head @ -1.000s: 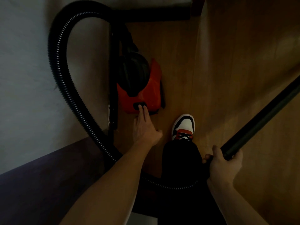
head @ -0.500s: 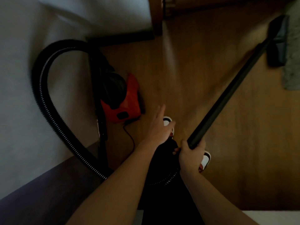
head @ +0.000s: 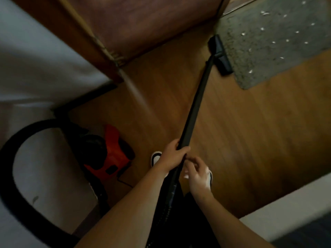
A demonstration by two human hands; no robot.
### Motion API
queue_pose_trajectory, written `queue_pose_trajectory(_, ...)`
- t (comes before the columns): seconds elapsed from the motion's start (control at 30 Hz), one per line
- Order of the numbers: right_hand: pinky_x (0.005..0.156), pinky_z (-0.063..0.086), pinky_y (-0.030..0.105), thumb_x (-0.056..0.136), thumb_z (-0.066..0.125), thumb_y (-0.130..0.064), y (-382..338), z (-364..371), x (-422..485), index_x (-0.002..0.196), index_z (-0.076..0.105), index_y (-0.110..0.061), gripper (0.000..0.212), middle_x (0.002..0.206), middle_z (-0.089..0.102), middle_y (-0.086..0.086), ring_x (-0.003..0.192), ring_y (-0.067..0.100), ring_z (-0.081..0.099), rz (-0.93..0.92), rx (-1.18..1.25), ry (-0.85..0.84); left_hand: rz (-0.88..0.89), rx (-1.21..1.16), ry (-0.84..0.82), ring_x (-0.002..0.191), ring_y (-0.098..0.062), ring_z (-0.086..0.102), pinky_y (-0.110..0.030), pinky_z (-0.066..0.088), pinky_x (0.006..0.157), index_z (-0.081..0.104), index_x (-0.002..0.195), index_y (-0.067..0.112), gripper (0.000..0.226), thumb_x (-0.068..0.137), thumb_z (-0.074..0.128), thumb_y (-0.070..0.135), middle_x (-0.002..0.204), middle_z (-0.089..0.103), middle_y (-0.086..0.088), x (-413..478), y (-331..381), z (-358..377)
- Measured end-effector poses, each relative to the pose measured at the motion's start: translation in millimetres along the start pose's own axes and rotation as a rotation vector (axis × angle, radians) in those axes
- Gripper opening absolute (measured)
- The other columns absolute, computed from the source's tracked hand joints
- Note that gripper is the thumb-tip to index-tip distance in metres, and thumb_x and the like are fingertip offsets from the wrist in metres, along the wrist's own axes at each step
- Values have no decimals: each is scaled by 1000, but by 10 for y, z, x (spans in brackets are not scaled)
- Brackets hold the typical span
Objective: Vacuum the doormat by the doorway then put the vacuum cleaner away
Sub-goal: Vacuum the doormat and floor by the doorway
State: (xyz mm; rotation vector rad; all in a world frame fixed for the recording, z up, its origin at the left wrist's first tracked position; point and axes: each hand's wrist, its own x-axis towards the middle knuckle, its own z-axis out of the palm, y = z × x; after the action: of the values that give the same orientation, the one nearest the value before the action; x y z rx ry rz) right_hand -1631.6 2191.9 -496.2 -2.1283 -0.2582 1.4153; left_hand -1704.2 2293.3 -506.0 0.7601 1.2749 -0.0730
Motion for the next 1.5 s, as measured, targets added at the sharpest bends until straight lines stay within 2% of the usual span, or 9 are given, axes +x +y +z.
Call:
queue_pose_trajectory(0.13,84,58,50,96,64,-33,-320,-203,358,100,61,-26,9,97,70,3,91,25,69,9,-10,116,-61,-129,-45,55,-24,60,-34,51,51,63,112,24,12,99,62,24,78,63,-11,-57,136,13)
queue_pose_trajectory(0.23,83,62,47,94,69,-38,-629,-217,686,128,49,-22,43,105,68,4,89,21,73,119,99,21,-69,-184,-56,49,-20,54,-33,48,49,68,108,31,14,99,62,22,69,58,-2,-75,208,17)
queue_pose_trajectory(0.37,52,54,21,94,73,-27,-968,-163,1017,149,26,-28,73,100,68,3,72,11,70,84,115,-96,-37,-137,-9,42,-17,51,-29,45,44,69,108,19,14,96,64,16,72,56,-3,-62,242,44)
queue_pose_trajectory(0.5,60,63,38,90,73,-5,-998,-28,1275,153,21,-34,87,108,63,15,64,21,70,78,317,-65,-3,-122,0,40,-20,48,-30,44,44,71,103,24,15,93,66,14,73,58,-4,81,261,55)
queue_pose_trajectory(0.63,54,57,33,94,61,4,-958,-72,1415,153,22,-41,84,95,60,14,54,15,61,112,445,11,-21,-87,-40,43,-22,50,-31,47,47,70,100,42,30,92,68,13,74,60,-5,241,257,93)
queue_pose_trajectory(0.83,52,54,29,94,60,-1,-821,-97,1398,153,25,-44,82,99,64,17,54,15,61,148,383,113,-112,-73,-131,50,-19,54,-31,51,50,66,110,26,19,94,66,15,75,60,-4,244,243,200)
queue_pose_trajectory(1.0,51,54,28,93,69,-6,-784,6,1368,130,49,-8,42,76,61,9,51,14,59,278,523,75,-136,-10,4,43,-16,45,-29,42,42,66,101,10,9,94,66,16,70,52,-4,225,166,190)
queue_pose_trajectory(1.13,52,57,29,91,73,-6,-724,76,1369,116,51,-10,33,72,58,6,54,15,62,346,816,-59,-187,-89,-25,43,-17,42,-29,38,43,67,99,9,10,93,67,17,68,53,-4,231,102,47)
queue_pose_trajectory(1.5,48,51,30,96,62,-9,-440,362,1199,109,54,-8,16,65,57,6,48,14,54,319,537,84,-43,194,37,43,-22,54,-29,45,43,67,98,17,5,94,64,17,82,64,-10,110,-259,-64)
